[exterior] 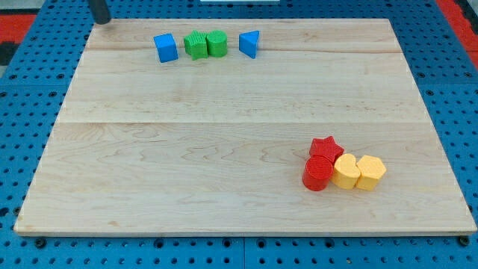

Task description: Move the red star to the left of the red circle

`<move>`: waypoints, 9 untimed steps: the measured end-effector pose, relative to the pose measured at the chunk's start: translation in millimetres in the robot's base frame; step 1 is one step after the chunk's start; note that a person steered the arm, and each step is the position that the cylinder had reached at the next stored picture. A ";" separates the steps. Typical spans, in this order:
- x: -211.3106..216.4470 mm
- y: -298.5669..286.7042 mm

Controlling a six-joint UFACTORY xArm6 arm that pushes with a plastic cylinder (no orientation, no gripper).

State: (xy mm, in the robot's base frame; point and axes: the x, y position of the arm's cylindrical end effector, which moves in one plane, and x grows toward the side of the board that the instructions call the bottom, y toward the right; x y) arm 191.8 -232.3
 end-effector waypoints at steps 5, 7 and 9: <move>212.0 448.9; 323.6 468.2; 328.9 419.5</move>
State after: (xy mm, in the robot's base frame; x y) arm 520.7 187.2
